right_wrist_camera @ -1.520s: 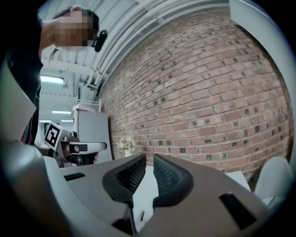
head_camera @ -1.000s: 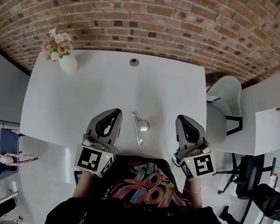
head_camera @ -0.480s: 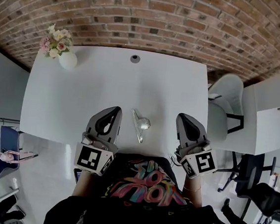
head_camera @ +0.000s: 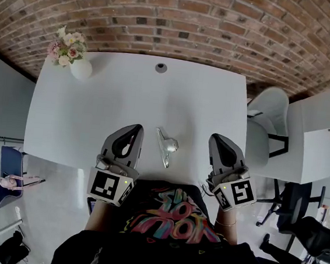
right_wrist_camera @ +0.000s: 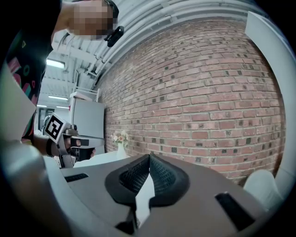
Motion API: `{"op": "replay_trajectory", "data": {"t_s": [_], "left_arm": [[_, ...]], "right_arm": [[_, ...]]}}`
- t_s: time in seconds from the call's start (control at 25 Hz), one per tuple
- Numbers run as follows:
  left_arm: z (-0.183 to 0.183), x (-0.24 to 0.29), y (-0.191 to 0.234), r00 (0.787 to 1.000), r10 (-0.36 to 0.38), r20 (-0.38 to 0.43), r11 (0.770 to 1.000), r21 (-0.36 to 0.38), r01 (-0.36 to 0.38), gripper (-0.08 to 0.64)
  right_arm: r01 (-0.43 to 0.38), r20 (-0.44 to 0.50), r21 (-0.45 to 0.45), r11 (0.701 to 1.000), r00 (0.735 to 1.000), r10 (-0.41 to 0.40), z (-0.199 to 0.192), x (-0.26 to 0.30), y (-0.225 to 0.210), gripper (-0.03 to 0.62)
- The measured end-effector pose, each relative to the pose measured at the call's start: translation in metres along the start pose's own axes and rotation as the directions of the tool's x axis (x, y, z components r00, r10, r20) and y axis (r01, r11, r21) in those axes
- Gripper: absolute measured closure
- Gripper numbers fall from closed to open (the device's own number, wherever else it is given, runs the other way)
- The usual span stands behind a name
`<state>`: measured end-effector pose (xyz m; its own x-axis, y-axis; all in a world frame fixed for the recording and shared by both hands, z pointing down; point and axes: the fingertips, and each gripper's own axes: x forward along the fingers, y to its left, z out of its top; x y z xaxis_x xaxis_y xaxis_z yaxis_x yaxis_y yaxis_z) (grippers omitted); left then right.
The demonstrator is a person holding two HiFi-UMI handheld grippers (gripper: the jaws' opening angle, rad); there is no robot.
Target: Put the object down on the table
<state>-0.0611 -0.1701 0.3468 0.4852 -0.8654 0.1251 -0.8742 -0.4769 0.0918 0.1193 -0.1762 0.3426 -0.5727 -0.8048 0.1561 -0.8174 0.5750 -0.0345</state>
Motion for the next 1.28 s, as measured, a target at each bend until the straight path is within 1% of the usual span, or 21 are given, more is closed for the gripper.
{"op": "replay_trajectory", "data": {"t_s": [0.2,0.32,0.48,1.0,1.16,1.28], "left_arm": [[-0.0002,-0.0005,0.0008,1.000,0.005,0.001,1.000,0.000,-0.005,0.535],[-0.0006,-0.0007,0.0002,1.000,0.007,-0.001,1.000,0.006,-0.007,0.535],[0.0001,-0.0010,0.0011,1.000,0.008,0.002,1.000,0.018,-0.008,0.535],[-0.0054,-0.0029,0.0008,1.000,0.017,-0.017,1.000,0.000,-0.017,0.535],[-0.0080,-0.0041,0.0038,0.999,0.023,-0.029,1.000,0.000,-0.023,0.535],[-0.0094,-0.0028,0.0071,0.999,0.026,-0.036,1.000,-0.004,-0.026,0.535]], "right_arm": [[-0.005,-0.009,0.003,1.000,1.000,0.005,-0.0028,0.0002,-0.0018,0.575],[-0.018,0.002,0.019,1.000,1.000,0.018,-0.0012,0.0013,0.0000,0.575],[-0.016,-0.015,0.010,1.000,1.000,0.016,-0.0061,0.0009,-0.0018,0.575],[-0.029,-0.011,0.026,0.999,0.999,0.030,-0.0065,0.0000,0.0020,0.575],[-0.054,0.026,0.058,0.997,0.998,0.053,-0.0007,0.0041,0.0076,0.575],[-0.057,0.038,0.062,0.996,0.998,0.055,0.0009,0.0074,0.0073,0.575]]}}
